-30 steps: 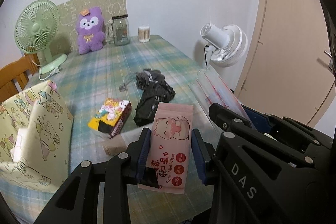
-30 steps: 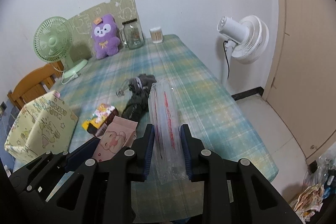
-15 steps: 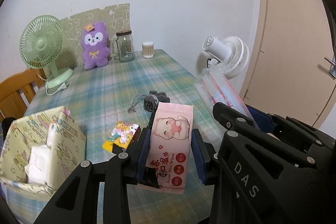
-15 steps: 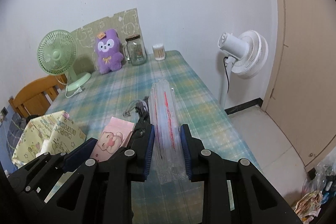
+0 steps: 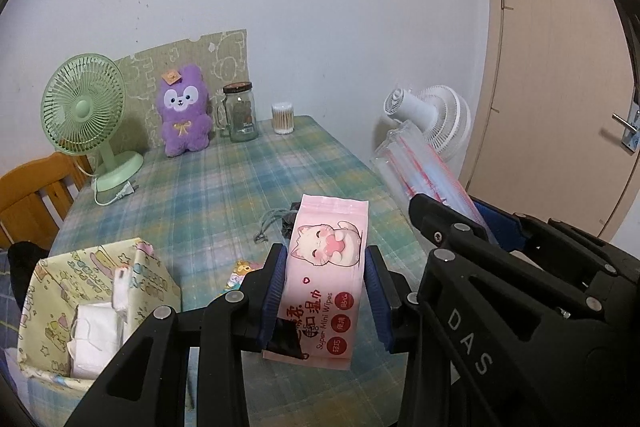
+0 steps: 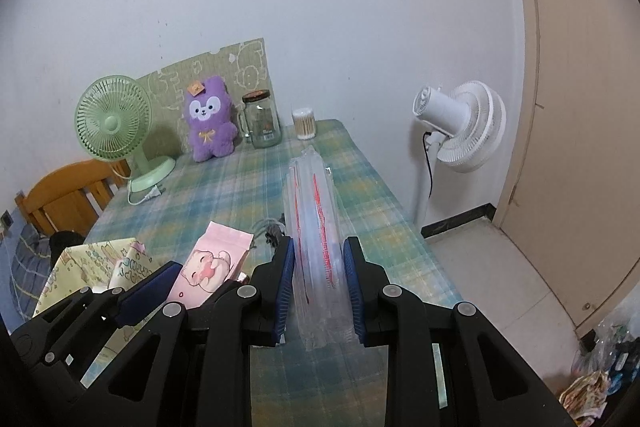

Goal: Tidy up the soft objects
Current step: 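Lift the pink wet-wipes pack with the left tool while the right tool lifts the clear bag, then carry the pink pack over the yellow box with the left tool while the right tool carries the clear bag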

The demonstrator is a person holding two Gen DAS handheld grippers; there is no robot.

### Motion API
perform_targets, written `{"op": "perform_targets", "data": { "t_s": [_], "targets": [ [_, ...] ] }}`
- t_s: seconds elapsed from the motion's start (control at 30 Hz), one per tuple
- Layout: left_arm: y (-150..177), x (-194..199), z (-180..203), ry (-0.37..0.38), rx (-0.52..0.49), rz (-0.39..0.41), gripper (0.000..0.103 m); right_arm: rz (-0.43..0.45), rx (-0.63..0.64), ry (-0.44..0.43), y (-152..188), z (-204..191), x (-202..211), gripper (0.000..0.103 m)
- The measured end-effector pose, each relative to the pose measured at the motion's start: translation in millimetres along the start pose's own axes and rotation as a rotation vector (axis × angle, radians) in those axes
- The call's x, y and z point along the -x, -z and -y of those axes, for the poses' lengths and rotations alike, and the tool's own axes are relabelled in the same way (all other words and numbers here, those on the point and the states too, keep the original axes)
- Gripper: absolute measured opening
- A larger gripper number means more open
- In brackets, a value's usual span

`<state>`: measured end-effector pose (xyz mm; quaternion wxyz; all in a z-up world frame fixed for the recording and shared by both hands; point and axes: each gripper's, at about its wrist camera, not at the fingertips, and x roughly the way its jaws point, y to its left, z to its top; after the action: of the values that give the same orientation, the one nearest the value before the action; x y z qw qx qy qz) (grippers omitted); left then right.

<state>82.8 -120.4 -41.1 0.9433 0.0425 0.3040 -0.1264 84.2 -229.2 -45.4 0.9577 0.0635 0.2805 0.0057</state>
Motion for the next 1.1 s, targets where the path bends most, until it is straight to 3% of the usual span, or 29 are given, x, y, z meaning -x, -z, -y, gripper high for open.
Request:
{"op": "perform_targets", "data": {
  "t_s": [1.1],
  "targets": [
    [-6.0,33.1,-86.0,-0.033,0.058,0.052,0.040,0.022,0.087,-0.060,-18.5,-97.9,5.2,0.029]
  ]
}}
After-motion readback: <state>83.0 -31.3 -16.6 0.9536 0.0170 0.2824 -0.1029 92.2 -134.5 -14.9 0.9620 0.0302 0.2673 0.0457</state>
